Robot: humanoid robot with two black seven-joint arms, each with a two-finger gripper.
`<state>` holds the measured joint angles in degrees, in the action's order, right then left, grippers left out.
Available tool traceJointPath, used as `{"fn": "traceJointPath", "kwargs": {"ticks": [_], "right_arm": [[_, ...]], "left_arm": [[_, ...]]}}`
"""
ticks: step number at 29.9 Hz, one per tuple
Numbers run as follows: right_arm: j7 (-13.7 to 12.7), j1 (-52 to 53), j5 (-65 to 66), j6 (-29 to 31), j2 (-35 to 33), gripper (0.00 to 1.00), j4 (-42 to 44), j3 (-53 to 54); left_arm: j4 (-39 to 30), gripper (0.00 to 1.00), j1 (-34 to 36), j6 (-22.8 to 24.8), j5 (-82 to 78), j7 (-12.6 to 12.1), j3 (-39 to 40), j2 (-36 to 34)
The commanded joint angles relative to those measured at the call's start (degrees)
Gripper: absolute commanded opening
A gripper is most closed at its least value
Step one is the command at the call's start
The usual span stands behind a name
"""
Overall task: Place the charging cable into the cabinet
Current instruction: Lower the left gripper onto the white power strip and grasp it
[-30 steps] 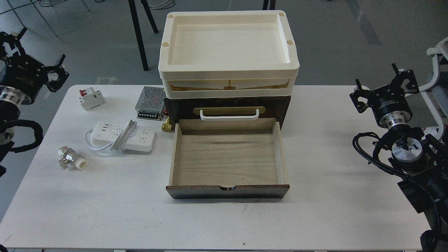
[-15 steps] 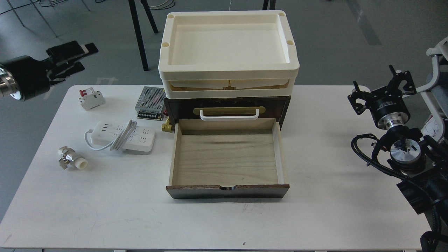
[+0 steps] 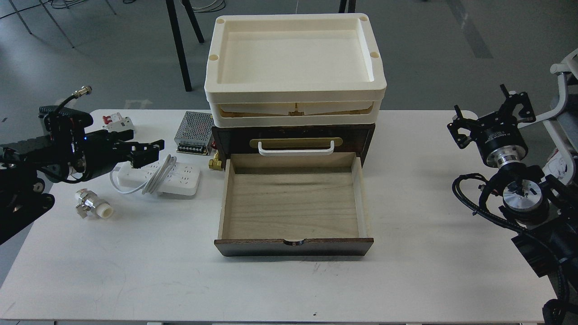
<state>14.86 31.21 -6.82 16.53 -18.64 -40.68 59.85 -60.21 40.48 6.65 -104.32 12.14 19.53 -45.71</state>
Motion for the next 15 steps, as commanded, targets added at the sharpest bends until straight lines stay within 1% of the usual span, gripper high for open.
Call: {"fn": "traceJointPath", "kwargs": {"ticks": [1,3,4,6,10,15], "right_arm": [[0.0,0.0,0.1,0.0,0.0,1.0,0.1,0.1],[0.0,0.0,0.1,0.0,0.0,1.0,0.1,0.0],[0.0,0.0,0.1,0.0,0.0,1.0,0.1,0.0],[0.0,0.0,0.1,0.0,0.0,1.0,0.1,0.1],[0.0,0.0,0.1,0.0,0.0,1.0,0.1,0.0],[0.0,-0.1,0.1,0.0,0.0,1.0,-0.3,0.0]], "left_arm": [[3.4,0.85,0.0,-0.5,-4.0,-0.2,-1.1,3.2],[6.1,0.82,0.2,-0.8,-4.7,-0.4,-1.1,5.7],[7.8,0.79,0.3,-0.8,-4.9,-0.4,-1.1,6.8],[10.3,0.78,0.4,-0.8,-5.0,-0.4,-1.1,8.2],[12.7,0.78,0.5,-0.9,-5.1,-0.4,-2.3,9.9],[13.8,0.75,0.7,-1.1,-5.1,-0.4,-3.2,10.7]]}}
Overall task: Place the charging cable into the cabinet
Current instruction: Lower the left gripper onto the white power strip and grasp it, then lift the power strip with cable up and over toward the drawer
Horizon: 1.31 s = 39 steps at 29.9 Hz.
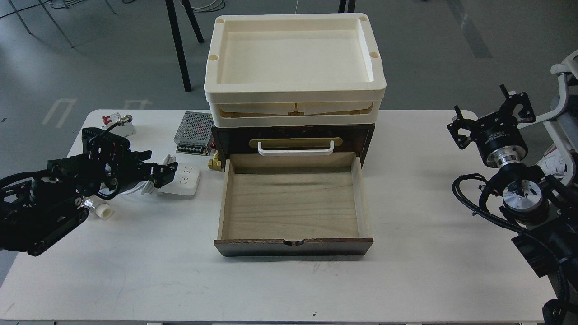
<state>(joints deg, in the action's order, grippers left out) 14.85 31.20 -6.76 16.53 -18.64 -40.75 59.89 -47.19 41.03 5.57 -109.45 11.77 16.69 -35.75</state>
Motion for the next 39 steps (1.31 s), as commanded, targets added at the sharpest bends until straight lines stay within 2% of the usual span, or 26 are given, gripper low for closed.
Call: {"fn": "traceJointPath", "kwargs": {"ticks": [1,5,9,11,13,15,21,24,29,36,39], "right_arm": [[0.0,-0.1,0.1,0.0,0.0,1.0,-0.2,0.0],[0.0,0.0,0.2,-0.1,0.0,1.0,-0.1,0.0],[0.0,-0.1,0.2,-0.2,0.0,1.0,-0.2,0.0],[0.0,-0.1,0.2,-0.2,0.0,1.0,0.0,0.0],[0.0,-0.1,0.3,-0.2,0.0,1.0,0.0,0.0],[0.0,-0.1,0.3,-0.2,0.0,1.0,0.0,0.0],[0.0,-0.1,0.3,-0.2,0.0,1.0,0.0,0.0],[0.0,-0.1,0.3,-0.2,0.0,1.0,0.0,0.0],[0.0,0.0,0.3,-0.2,0.0,1.0,0.2,0.0],[0.0,0.0,0.3,-0.2,0.0,1.0,0.3,0.0],[0.0,0.1,0.4,-0.2,0.0,1.0,0.4,0.0]], "left_arm": [[1.9,0.75,0.1,0.0,0.1,-0.2,-0.3,1.6],[7.2,0.69,0.1,-0.2,0.1,0.2,-0.4,4.2],[8.1,0.62,0.2,-1.4,0.2,0.6,-0.4,4.7],[8.1,0.51,0.3,-1.3,0.2,0.7,-0.4,4.7],[8.1,0.35,0.2,-1.1,0.2,0.8,-0.7,4.7],[8.1,0.25,0.2,-1.1,0.5,0.6,-1.7,4.6],[8.1,0.2,0.3,-1.1,0.8,0.7,-2.3,4.5],[7.3,0.15,0.5,-1.2,0.8,1.0,-2.2,3.8],[7.0,0.09,1.4,-1.2,0.8,4.5,-1.8,-0.2],[2.6,0.09,5.0,-0.4,1.4,5.5,-1.6,-9.2],[2.5,0.09,6.7,-0.5,2.8,8.4,-1.5,-11.3]]}}
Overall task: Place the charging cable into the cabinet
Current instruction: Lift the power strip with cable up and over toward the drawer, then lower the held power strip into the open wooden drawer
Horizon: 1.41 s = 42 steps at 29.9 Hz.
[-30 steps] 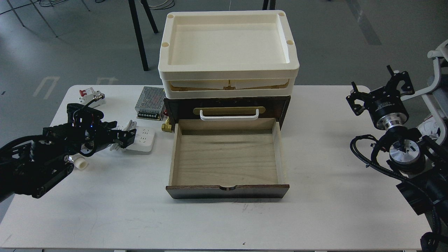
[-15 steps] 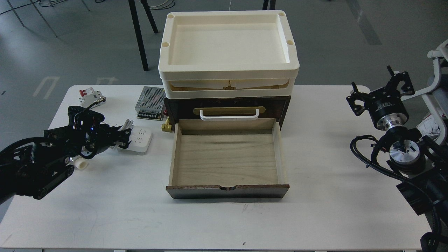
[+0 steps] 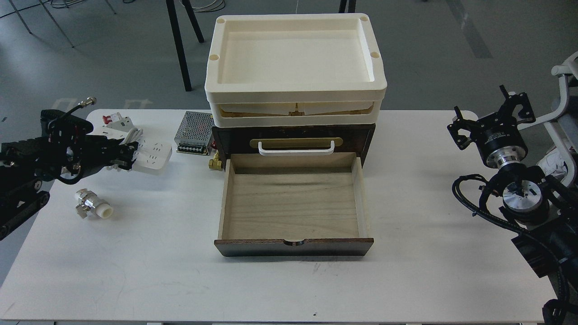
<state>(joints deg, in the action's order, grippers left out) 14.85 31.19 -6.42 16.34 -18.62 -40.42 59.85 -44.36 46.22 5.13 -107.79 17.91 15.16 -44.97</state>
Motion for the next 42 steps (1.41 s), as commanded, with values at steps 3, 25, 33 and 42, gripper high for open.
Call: {"fn": "traceJointPath", "kwargs": {"ticks": [3,25,33,42], "right_arm": [[0.0,0.1,0.1,0.0,0.0,1.0,0.0,-0.1],[0.1,0.2,0.1,0.0,0.0,1.0,0.2,0.0],[0.0,0.3,0.2,0.0,0.0,1.0,0.2,-0.1],[0.1,0.4,0.2,0.0,0.0,1.0,0.2,-0.1]], "left_arm": [[-0.3,0.09,4.7,-0.1,3.4,2.9,0.1,-4.7],[-46.8,0.06,33.8,18.3,7.1,0.2,4.5,-10.5],[-55.8,0.06,26.5,22.9,7.2,-1.3,2.9,0.9],[-52.6,0.07,7.9,22.9,6.5,-3.8,2.8,6.9]]}}
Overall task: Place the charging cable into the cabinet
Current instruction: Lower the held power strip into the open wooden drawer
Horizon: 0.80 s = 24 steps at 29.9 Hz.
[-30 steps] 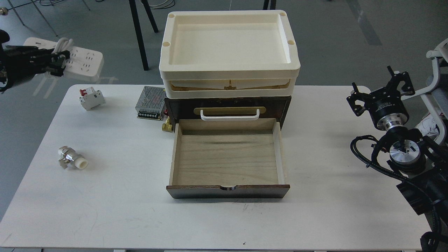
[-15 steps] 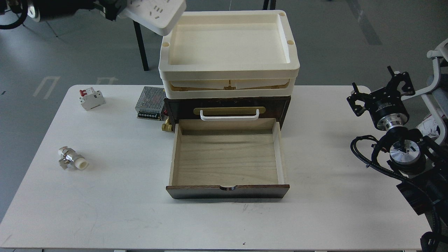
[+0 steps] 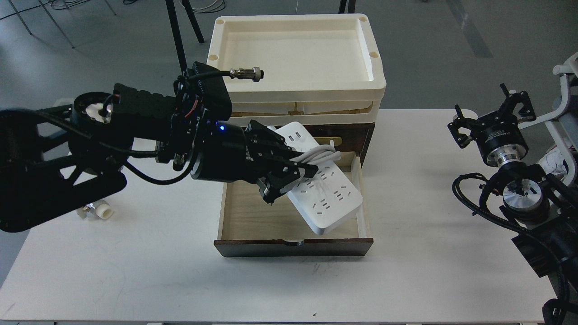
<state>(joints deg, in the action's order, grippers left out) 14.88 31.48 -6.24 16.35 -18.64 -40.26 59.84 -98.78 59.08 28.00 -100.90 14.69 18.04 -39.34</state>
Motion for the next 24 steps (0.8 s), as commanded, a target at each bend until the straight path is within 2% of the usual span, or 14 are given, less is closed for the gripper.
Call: {"fn": "traceJointPath", "kwargs": {"ticks": [1,5,7,18,24], "right_arm": [[0.1,0.1,0.0,0.0,0.0,1.0,0.0,-0.1],[0.0,-0.1,0.0,0.0,0.0,1.0,-0.1,-0.1],[0.0,-0.1,0.0,0.0,0.0,1.0,-0.1,-0.1],[0.1,0.2,0.0,0.0,0.4,1.0,0.0,-1.8],[0.1,0.2,0.0,0.0,0.4,1.0,0.0,-1.9]], "left_arm": [[3.0,0.07,-6.6,0.0,-0.4,-1.1,0.0,1.7],[8.7,0.07,-9.2,-0.1,-0.4,-4.0,0.1,4.9],[11.0,0.07,-10.4,-0.2,-0.4,-4.5,0.0,5.9],[24.0,0.09,-12.9,-3.8,-1.6,-4.7,-0.1,13.0],[28.3,0.11,-12.9,-4.5,-1.6,-4.8,-0.2,14.6]]}}
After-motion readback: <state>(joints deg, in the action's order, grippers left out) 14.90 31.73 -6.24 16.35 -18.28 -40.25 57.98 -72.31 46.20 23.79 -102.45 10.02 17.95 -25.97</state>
